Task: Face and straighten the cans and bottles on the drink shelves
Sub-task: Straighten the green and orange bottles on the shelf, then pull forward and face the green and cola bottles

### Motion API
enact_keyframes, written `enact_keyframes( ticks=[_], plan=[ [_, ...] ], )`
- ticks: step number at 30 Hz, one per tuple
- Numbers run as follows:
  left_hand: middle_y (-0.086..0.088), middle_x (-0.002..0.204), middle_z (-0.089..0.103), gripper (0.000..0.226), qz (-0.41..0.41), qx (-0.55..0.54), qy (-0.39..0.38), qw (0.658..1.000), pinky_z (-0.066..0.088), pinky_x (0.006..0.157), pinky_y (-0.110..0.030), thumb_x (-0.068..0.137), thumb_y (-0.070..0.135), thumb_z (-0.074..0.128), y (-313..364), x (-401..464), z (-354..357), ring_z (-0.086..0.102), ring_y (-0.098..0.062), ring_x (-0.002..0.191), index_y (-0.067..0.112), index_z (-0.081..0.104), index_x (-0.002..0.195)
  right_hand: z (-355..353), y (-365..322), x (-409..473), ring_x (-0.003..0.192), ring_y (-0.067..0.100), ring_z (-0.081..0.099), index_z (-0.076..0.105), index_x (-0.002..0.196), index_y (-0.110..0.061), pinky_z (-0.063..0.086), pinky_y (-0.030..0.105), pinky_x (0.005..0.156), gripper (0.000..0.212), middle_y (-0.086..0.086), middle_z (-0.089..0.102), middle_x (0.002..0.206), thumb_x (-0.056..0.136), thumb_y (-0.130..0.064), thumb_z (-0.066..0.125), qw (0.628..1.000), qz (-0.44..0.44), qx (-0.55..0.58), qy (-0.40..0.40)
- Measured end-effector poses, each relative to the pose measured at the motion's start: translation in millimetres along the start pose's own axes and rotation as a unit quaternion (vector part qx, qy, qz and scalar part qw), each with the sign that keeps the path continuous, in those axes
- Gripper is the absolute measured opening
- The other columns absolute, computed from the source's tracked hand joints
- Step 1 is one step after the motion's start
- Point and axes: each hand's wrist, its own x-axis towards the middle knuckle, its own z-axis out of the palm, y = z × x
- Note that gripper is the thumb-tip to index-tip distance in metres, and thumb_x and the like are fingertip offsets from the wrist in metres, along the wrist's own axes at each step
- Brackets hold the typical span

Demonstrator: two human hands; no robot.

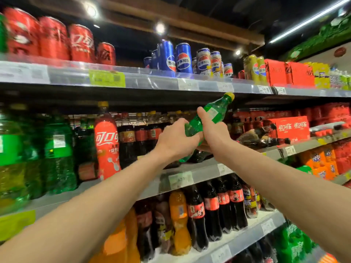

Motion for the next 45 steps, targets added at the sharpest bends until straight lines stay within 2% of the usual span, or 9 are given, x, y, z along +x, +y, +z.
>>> enact_keyframes(
  ticks=[4, 7, 13, 19, 25, 31, 36, 43, 45],
  plan=[
    [0.016, 0.091, 0.049, 0.043, -0.036, 0.005, -0.009, 0.999, 0.038, 0.062, -0.021, 0.084, 0.051, 0.068, -16.7, -43.3, -57.1, 0.049, -0.003, 0.079, 0.023, 0.049, 0.11, 42.7, -4.1, -46.3, 0.097, 0.028, 0.07, 0.062, 0.124, -0.016, 0.057, 0.049, 0.089, 0.113, 0.004, 0.072, 0.109, 0.045, -0.097, 0.057, 0.998, -0.054, -0.036, -0.013],
    [0.014, 0.09, 0.053, 0.046, -0.053, 0.015, 0.005, 0.998, 0.043, 0.066, -0.027, 0.079, 0.055, 0.071, -34.0, -70.4, -96.9, 0.054, -0.007, 0.083, 0.023, 0.051, 0.106, 77.0, -12.2, -81.0, 0.099, 0.023, 0.071, 0.062, 0.124, -0.015, 0.058, 0.049, 0.09, 0.123, 0.002, 0.072, 0.11, 0.037, -0.102, 0.057, 0.994, -0.089, -0.043, -0.04],
    [0.005, 0.077, 0.064, 0.028, -0.089, 0.089, 0.05, 0.991, 0.048, 0.058, -0.024, 0.079, 0.041, 0.076, -69.7, -109.9, -167.6, 0.06, -0.012, 0.071, 0.017, 0.062, 0.081, 139.5, -23.0, -134.6, 0.092, 0.012, 0.071, 0.065, 0.103, -0.031, 0.061, 0.045, 0.082, 0.066, -0.009, 0.073, 0.099, 0.056, -0.075, 0.078, 0.977, -0.16, -0.064, -0.127],
    [0.003, 0.075, 0.058, 0.034, -0.149, 0.097, 0.091, 0.98, 0.033, 0.048, -0.023, 0.076, 0.035, 0.083, -114.4, -123.3, -202.0, 0.051, -0.009, 0.064, 0.016, 0.059, 0.092, 201.0, -20.5, -154.2, 0.093, 0.006, 0.067, 0.06, 0.104, -0.028, 0.058, 0.033, 0.081, 0.051, -0.011, 0.07, 0.099, 0.069, -0.056, 0.084, 0.946, -0.247, -0.107, -0.18],
    [-0.006, 0.093, 0.067, 0.052, -0.171, 0.104, 0.124, 0.972, 0.044, 0.054, -0.024, 0.076, 0.035, 0.084, -145.5, -124.7, -208.1, 0.066, -0.02, 0.081, 0.012, 0.049, 0.108, 231.4, -9.5, -149.0, 0.081, 0.001, 0.066, 0.062, 0.103, -0.025, 0.05, 0.019, 0.064, 0.048, -0.011, 0.071, 0.092, 0.071, -0.052, 0.086, 0.941, -0.248, -0.11, -0.205],
    [-0.006, 0.078, 0.069, 0.04, -0.198, 0.12, 0.128, 0.964, 0.054, 0.044, -0.024, 0.086, 0.026, 0.075, -160.7, -125.1, -210.2, 0.065, -0.011, 0.045, 0.008, 0.052, 0.114, 262.9, 4.8, -140.1, 0.087, 0.009, 0.07, 0.064, 0.11, -0.028, 0.061, 0.041, 0.078, 0.072, -0.01, 0.073, 0.099, 0.059, -0.079, 0.07, 0.931, -0.24, -0.165, -0.221],
    [-0.011, 0.084, 0.069, 0.047, -0.216, 0.104, 0.128, 0.962, 0.045, 0.038, -0.017, 0.094, 0.021, 0.067, -170.4, -126.8, -204.7, 0.061, -0.007, 0.038, 0.01, 0.041, 0.131, 275.3, 11.5, -133.6, 0.11, 0.021, 0.061, 0.047, 0.138, -0.017, 0.054, 0.038, 0.087, 0.093, -0.001, 0.06, 0.128, 0.071, -0.078, 0.067, 0.931, -0.202, -0.207, -0.223],
    [-0.012, 0.083, 0.066, 0.044, -0.158, 0.043, 0.19, 0.968, 0.041, 0.036, -0.018, 0.094, 0.014, 0.064, -168.8, -123.6, -190.3, 0.057, -0.011, 0.037, 0.015, 0.031, 0.122, 266.4, 15.0, -129.1, 0.086, 0.009, 0.065, 0.056, 0.124, -0.017, 0.054, 0.028, 0.07, 0.069, -0.003, 0.067, 0.106, 0.086, -0.075, 0.055, 0.931, -0.184, -0.172, -0.263],
    [-0.008, 0.075, 0.066, 0.037, -0.14, 0.026, 0.211, 0.967, 0.043, 0.038, -0.022, 0.093, 0.018, 0.063, -164.3, -116.8, -185.7, 0.056, -0.01, 0.036, 0.017, 0.034, 0.116, 255.7, 13.9, -125.8, 0.084, 0.011, 0.065, 0.059, 0.106, -0.019, 0.057, 0.036, 0.075, 0.059, -0.005, 0.065, 0.095, 0.092, -0.075, 0.043, 0.936, -0.191, -0.157, -0.248]
  ],
)
